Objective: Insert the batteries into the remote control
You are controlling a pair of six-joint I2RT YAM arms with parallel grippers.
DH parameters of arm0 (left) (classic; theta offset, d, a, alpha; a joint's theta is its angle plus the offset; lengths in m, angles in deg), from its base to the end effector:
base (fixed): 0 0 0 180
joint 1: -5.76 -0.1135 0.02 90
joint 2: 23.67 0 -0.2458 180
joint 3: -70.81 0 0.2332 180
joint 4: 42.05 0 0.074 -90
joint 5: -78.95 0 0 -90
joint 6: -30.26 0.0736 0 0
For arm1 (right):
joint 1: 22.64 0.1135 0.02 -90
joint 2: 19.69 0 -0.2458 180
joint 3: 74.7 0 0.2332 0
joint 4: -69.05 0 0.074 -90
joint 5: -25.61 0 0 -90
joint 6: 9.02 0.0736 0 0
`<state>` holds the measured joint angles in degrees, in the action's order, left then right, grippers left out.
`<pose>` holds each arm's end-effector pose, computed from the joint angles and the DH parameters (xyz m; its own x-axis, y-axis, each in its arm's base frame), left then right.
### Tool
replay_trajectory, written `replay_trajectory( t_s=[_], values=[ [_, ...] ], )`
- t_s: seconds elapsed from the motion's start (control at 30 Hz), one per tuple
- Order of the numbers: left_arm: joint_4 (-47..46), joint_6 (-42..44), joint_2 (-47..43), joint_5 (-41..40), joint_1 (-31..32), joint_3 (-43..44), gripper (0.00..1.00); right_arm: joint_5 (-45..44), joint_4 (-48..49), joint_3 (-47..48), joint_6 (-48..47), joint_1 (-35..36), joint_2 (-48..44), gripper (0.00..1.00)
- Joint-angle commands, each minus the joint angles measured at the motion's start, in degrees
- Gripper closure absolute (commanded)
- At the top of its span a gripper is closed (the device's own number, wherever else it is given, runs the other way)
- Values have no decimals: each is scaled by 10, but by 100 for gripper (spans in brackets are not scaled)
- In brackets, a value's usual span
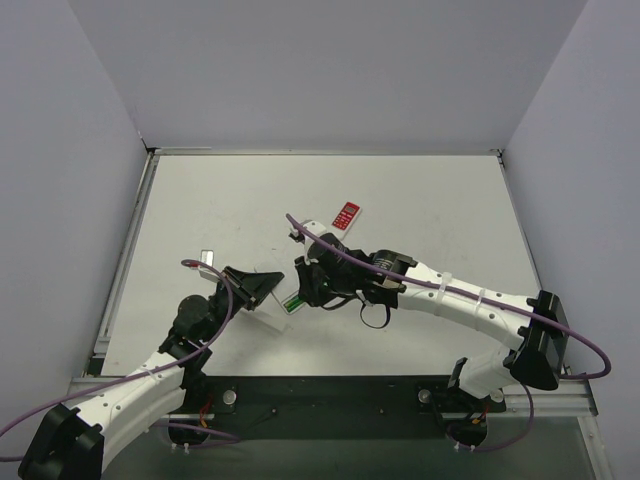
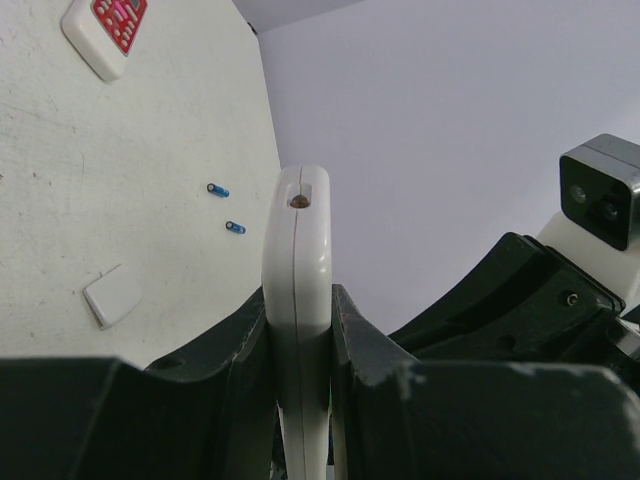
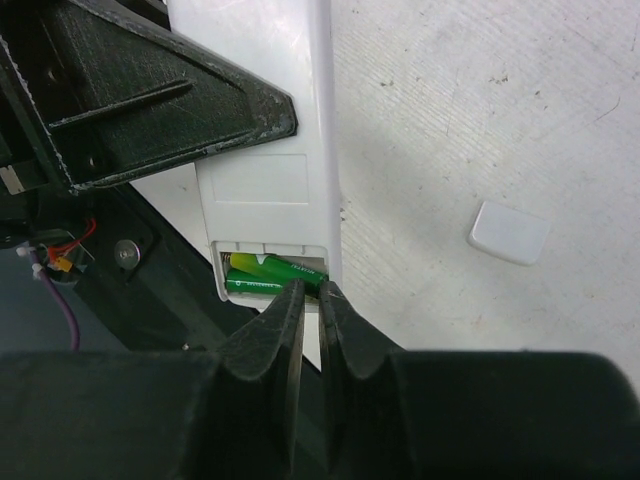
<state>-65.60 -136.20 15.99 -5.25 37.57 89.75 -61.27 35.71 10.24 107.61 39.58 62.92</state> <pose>0.1626 -0.1096 0.1951 -0.5834 -0.7763 -0.2387 0.1836 0.1602 -0.9699 0.1586 0.3096 0.2908 -0.6204 -0.2174 -0.7536 -0.7015 0.5834 0.4092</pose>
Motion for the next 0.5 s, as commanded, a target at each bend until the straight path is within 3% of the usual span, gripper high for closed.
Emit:
replay_trajectory(
  t_s=[0.0, 0.13, 0.47],
  values=[
    [-55, -13, -8, 6, -1, 21, 100, 18, 14, -5, 11, -5, -1, 94],
    [-66, -18, -7, 10, -1, 23, 100, 36, 24, -8, 10, -7, 0, 100],
    [-127, -29, -10, 9, -1, 14, 100, 82, 27, -11, 28, -22, 21, 100]
  ],
)
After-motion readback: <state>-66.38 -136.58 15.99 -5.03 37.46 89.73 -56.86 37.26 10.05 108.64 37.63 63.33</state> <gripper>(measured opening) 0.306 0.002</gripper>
